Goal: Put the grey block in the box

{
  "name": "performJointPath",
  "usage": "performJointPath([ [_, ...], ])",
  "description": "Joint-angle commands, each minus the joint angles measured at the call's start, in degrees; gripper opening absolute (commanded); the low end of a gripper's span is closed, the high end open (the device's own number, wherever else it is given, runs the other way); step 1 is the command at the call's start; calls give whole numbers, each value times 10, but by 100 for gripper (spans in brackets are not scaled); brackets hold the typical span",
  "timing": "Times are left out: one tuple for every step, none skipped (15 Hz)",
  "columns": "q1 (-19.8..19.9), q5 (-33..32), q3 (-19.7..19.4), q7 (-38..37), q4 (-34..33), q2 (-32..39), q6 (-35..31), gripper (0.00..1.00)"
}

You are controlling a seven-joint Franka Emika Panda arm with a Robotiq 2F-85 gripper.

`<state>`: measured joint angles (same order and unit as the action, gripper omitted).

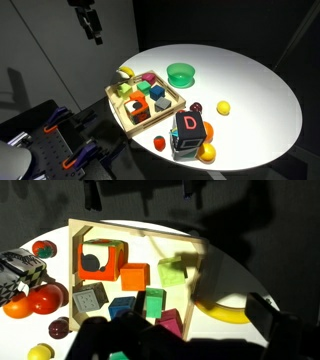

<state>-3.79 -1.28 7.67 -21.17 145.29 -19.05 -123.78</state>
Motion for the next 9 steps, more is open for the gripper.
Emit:
performJointPath([
  [-3,25,5,-4,16,-41,23,100],
  [-3,31,5,-4,17,-45,26,100],
  [-3,38,5,-4,17,-49,30,100],
  [-3,43,5,-4,19,-53,32,100],
  [-2,46,6,-5,20,-57,32,100],
  [-2,46,8,-7,21,-59,31,100],
  [3,36,7,1,10,-38,24,100],
  [3,37,8,1,12,-41,24,100],
  [3,37,8,1,13,-42,24,100],
])
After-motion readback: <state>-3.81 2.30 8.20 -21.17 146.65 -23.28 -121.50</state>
